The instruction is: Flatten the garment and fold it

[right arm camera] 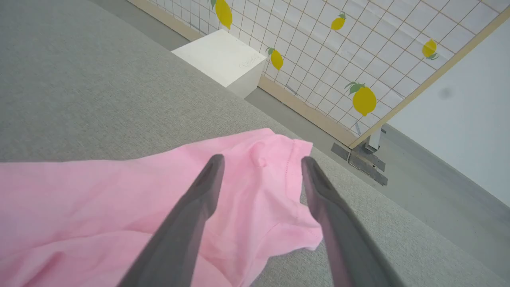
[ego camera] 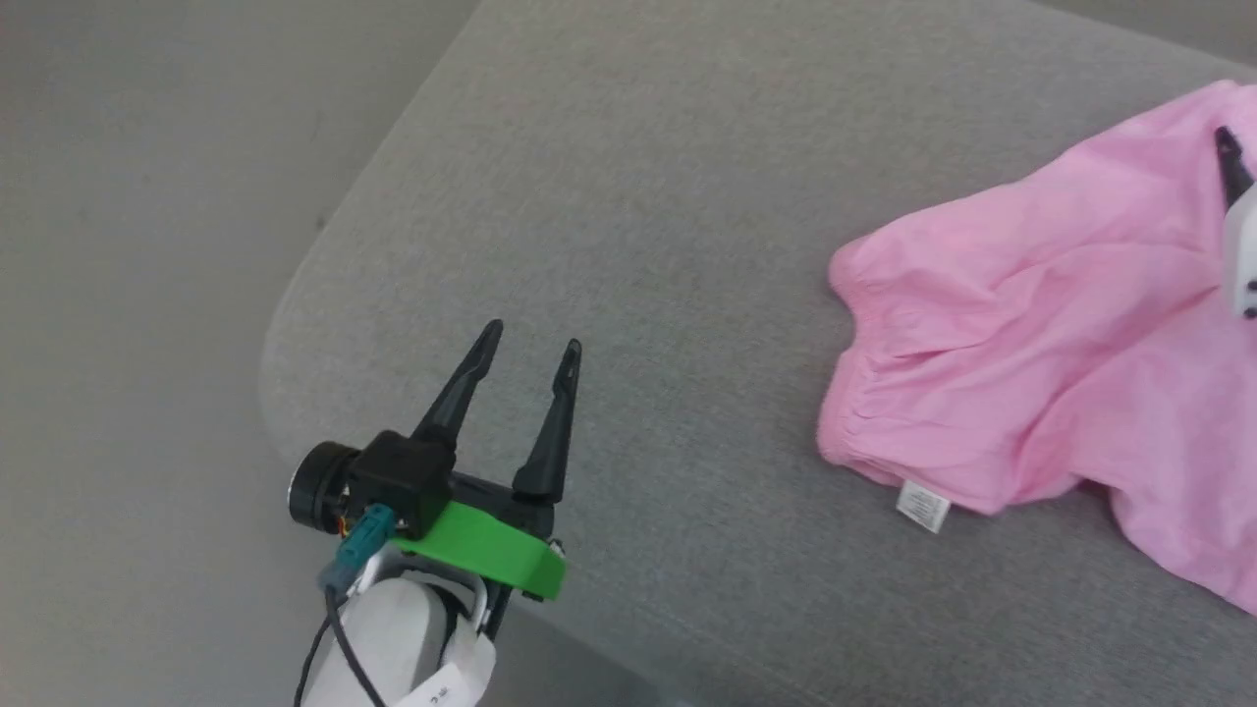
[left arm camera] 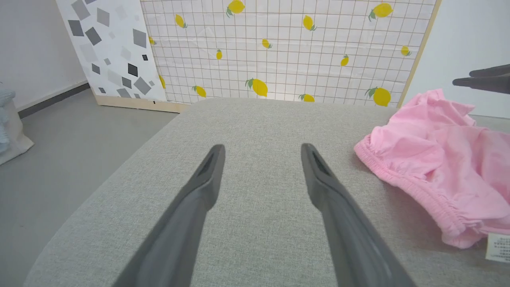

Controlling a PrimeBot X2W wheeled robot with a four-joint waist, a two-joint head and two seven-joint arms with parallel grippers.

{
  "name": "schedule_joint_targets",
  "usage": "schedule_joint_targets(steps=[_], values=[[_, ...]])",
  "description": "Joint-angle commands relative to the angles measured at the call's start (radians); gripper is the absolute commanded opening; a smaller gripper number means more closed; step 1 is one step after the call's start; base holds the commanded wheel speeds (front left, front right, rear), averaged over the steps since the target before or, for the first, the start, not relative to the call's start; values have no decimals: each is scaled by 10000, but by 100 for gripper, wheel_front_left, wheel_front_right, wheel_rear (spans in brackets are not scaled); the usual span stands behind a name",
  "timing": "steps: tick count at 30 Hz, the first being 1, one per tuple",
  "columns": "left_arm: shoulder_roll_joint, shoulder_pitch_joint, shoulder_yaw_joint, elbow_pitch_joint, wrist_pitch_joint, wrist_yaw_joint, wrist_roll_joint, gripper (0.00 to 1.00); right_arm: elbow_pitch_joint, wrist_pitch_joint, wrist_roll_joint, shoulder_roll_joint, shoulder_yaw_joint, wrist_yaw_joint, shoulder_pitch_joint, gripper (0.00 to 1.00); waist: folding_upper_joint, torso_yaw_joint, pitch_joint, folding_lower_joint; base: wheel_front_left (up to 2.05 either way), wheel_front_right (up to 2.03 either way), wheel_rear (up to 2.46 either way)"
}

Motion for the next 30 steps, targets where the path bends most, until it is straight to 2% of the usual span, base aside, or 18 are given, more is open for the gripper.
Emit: schedule_joint_targets(steps=[1,6,12,21,30], values=[[86,107,98,83,-38,-39,-139,100,-159,-403,343,-31,77,-15,361,100,0,-961,-923,0,0,0,0],[245,272,302,339,-38,-40,-387,100,-991,-1928,1359,-94,294,-15,1397,100,0,-1721,-1419,0,0,0,0],[419,437,385,718,-38,-40,-560,100,-2267,-3164,2115,268,-207,-15,3222,100,0,-2538,-1754,0,0,0,0],[572,661,264,1588,124,-38,-824,100,-4314,-4282,2019,1927,-1590,-15,6263,100,0,-3339,-1956,0,0,0,0],[755,761,-430,1982,866,-38,-987,100,-5473,-4379,1538,3608,-2603,-15,8275,100,0,-3738,-1921,0,0,0,0]])
